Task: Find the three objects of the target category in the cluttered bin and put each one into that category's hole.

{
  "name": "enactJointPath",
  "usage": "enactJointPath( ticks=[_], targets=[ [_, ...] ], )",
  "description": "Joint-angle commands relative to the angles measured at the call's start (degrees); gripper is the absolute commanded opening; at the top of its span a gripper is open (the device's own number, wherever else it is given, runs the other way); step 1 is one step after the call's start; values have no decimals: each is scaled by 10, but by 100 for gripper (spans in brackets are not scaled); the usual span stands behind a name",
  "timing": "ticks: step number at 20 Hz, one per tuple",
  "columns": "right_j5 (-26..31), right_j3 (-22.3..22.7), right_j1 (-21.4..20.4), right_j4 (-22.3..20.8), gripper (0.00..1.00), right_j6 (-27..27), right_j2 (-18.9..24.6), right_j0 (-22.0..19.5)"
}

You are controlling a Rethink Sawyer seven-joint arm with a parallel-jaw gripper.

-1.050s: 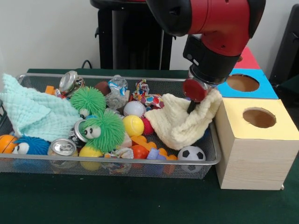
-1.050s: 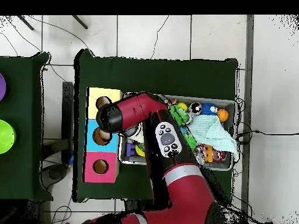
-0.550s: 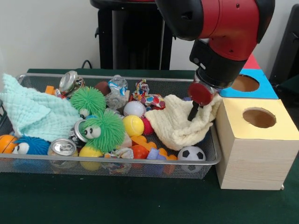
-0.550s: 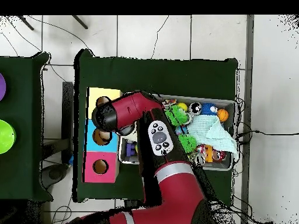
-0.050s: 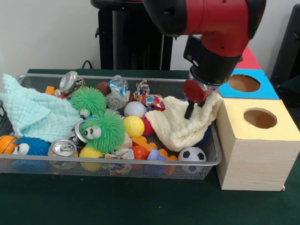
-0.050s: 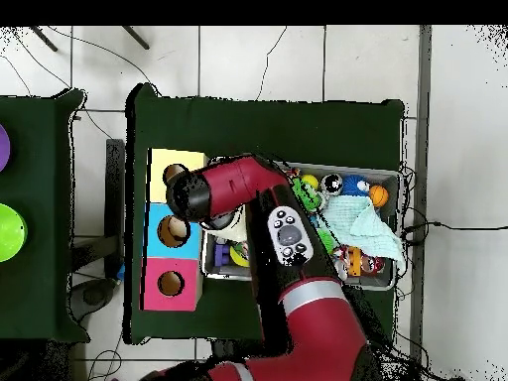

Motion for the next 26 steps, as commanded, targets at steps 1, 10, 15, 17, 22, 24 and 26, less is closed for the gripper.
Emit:
enactJointPath(
  ticks=[1,10,15,17,22,24,26],
  targets=[
    [-19,63,-36,24,100,-132,76,-102],
    [43,41,-61,16,100,-189,137,-182],
    [57,20,-51,-14,100,-216,150,-206],
    [59,14,-46,-23,100,-223,153,-211],
    [79,-8,-41,-39,100,-245,160,-225],
    [84,-13,-39,-44,100,-248,163,-228],
    [89,-24,-33,-45,100,-245,165,-228]
  ],
)
